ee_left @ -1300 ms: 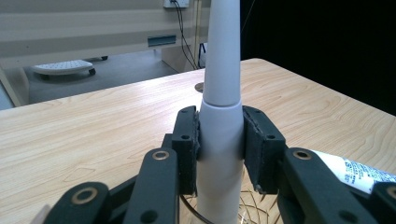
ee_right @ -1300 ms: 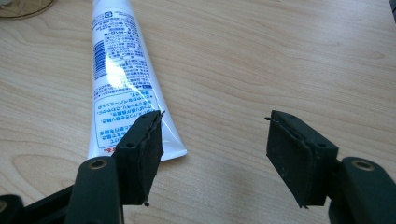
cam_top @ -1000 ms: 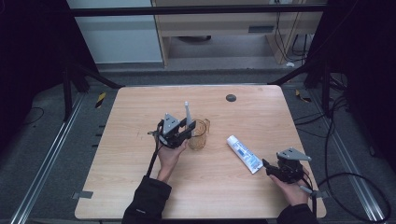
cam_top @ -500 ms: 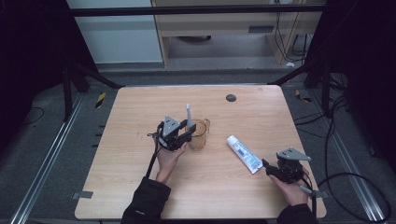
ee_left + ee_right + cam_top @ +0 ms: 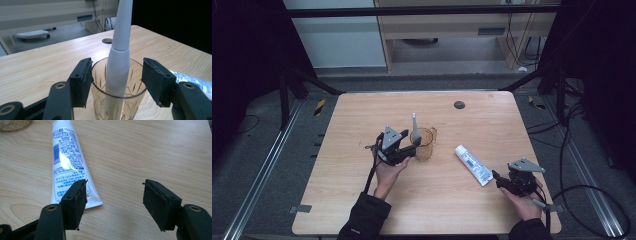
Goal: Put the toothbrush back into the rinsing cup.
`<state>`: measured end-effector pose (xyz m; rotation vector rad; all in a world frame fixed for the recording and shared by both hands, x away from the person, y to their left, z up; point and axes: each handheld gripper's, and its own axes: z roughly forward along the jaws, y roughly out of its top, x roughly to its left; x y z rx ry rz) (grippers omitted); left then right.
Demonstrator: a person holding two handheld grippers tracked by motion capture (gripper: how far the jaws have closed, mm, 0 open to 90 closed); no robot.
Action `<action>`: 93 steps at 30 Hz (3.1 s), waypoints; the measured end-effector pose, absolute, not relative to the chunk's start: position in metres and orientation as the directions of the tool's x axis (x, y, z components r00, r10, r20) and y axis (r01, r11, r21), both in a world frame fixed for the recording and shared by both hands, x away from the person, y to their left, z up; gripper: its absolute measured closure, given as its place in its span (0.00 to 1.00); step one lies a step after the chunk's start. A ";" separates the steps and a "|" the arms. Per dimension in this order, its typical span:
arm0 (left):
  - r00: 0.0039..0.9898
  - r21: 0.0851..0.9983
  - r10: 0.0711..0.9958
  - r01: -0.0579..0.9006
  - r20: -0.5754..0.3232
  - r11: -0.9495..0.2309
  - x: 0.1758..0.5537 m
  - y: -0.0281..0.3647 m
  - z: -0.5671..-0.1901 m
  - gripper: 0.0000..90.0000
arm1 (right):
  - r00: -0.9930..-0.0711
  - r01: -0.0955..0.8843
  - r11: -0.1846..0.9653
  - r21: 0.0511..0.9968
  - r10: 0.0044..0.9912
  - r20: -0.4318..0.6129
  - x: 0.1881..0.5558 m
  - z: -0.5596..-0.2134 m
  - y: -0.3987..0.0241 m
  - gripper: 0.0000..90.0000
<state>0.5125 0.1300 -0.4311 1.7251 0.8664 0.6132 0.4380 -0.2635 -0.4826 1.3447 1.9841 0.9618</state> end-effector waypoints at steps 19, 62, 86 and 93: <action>0.617 0.885 0.781 0.303 0.100 -0.352 0.479 0.155 -0.428 0.41 | -0.342 0.508 0.217 0.834 0.939 -0.036 0.431 -0.471 -0.265 0.39; 0.397 0.833 0.917 0.496 0.034 -0.246 0.416 0.275 -0.460 0.60 | -0.389 0.546 0.249 0.800 0.921 -0.021 0.480 -0.471 -0.245 0.69; 0.390 0.795 0.918 0.535 0.067 -0.285 0.422 0.275 -0.468 0.68 | -0.400 0.630 0.295 0.718 0.916 -0.025 0.481 -0.489 -0.252 1.00; 0.395 0.792 0.916 0.537 0.070 -0.291 0.423 0.275 -0.469 0.68 | -0.417 0.643 0.318 0.697 0.908 -0.029 0.480 -0.491 -0.251 1.00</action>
